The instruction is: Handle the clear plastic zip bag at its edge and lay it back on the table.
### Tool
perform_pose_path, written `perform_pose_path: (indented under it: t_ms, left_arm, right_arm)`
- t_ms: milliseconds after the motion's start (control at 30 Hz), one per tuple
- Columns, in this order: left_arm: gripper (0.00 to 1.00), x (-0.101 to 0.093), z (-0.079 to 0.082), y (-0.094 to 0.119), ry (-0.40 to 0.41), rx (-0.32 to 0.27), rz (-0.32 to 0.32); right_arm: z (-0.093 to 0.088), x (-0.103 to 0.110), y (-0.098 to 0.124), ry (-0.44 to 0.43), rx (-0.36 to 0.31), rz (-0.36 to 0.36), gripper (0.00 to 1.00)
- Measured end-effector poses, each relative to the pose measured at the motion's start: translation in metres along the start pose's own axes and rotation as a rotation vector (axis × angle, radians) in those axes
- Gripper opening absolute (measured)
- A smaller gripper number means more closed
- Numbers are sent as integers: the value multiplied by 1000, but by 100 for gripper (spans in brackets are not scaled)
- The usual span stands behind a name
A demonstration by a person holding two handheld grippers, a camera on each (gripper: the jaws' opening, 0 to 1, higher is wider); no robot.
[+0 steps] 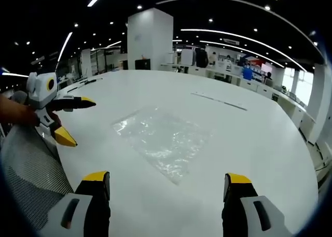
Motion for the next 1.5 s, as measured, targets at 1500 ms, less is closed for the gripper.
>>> perform_pose_path:
  t_ms: [1500]
  left_arm:
    - [97,-1,-1,-1,-22,-1,-11]
  right_arm:
    - [23,-43,-13,-4,31,37,75]
Point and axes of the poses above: the point that each gripper's makers call its tool centre point, and the gripper's own axes: y roughly backward along the fingers, x roughly to its left, z roughly out of its top, the point moved 10 cm from there along y, roughly backward along the fingers, and after that the axes turned 1 degree about x, right-handed, at the moved point
